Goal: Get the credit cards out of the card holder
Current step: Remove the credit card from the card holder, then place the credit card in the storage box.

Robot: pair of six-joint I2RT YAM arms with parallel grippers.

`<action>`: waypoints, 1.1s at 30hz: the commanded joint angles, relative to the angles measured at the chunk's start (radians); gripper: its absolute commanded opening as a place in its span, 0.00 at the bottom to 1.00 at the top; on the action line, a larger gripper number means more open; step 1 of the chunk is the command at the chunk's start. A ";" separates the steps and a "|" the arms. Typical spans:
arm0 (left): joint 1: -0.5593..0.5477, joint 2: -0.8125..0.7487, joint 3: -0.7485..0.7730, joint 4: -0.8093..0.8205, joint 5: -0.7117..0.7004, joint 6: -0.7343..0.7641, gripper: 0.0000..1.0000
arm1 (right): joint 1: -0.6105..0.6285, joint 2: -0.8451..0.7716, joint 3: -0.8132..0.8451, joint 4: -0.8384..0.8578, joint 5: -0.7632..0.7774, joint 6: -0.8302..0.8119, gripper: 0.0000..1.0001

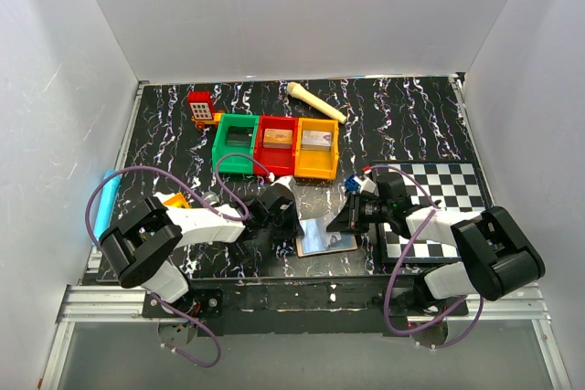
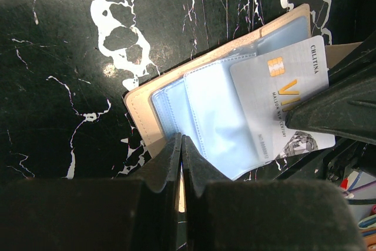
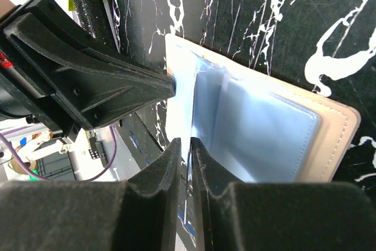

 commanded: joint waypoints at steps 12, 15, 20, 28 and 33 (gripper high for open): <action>0.002 -0.035 -0.033 -0.046 -0.022 0.017 0.00 | -0.027 -0.266 0.059 -0.296 0.157 -0.113 0.01; 0.004 -0.061 -0.031 -0.040 -0.051 0.035 0.00 | -0.027 -0.339 0.112 -0.414 0.183 -0.165 0.01; 0.004 -0.096 -0.013 -0.005 0.003 0.092 0.43 | -0.027 -0.423 0.188 -0.515 0.196 -0.227 0.01; 0.004 -0.311 0.067 -0.009 -0.005 0.142 0.74 | -0.025 -0.489 0.263 -0.583 0.157 -0.264 0.01; 0.025 -0.429 0.035 0.058 -0.001 0.188 0.73 | -0.021 -0.469 0.304 -0.571 -0.049 -0.264 0.01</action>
